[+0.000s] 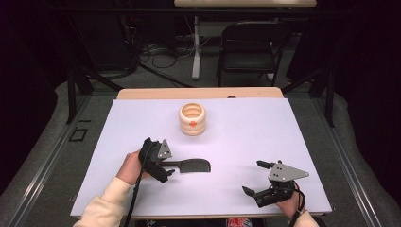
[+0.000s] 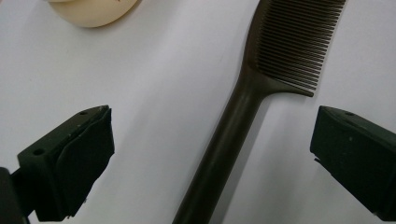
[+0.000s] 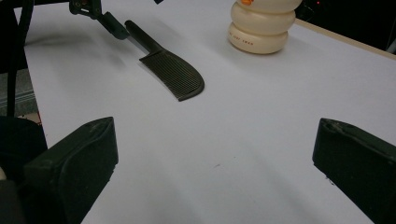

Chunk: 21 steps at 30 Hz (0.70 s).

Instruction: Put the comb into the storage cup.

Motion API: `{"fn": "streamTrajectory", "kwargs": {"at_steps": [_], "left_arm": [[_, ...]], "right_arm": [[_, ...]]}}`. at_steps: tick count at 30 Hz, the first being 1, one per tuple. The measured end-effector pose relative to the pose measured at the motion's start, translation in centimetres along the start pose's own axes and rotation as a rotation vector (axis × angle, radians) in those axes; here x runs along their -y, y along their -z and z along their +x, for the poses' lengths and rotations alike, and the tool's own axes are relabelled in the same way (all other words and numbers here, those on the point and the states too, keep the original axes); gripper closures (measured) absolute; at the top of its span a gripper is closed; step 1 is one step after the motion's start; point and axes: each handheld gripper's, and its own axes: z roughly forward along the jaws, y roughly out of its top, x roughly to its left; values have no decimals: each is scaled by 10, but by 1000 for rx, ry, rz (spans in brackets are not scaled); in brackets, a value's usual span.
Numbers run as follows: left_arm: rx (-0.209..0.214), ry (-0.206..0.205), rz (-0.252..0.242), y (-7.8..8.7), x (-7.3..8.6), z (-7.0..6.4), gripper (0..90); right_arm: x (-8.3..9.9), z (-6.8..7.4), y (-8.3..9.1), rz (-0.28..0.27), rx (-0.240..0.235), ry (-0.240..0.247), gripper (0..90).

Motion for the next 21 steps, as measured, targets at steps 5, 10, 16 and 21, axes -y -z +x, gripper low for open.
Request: {"fn": "streamTrajectory", "kwargs": {"at_steps": [5, 10, 16, 21], "left_arm": [[36, -25, 4, 2, -5, 2, 3], [48, -89, 47, 1, -12, 2, 91], [111, -184, 108, -2, -18, -1, 240], [142, -239, 167, -8, -21, 0, 436]], "right_arm": [[0, 1, 0, 0, -3, 0, 0], [0, 0, -1, 7, -4, 3, 0], [0, 0, -2, 9, -8, -1, 0], [0, 0, -2, 12, -13, 1, 0]]}}
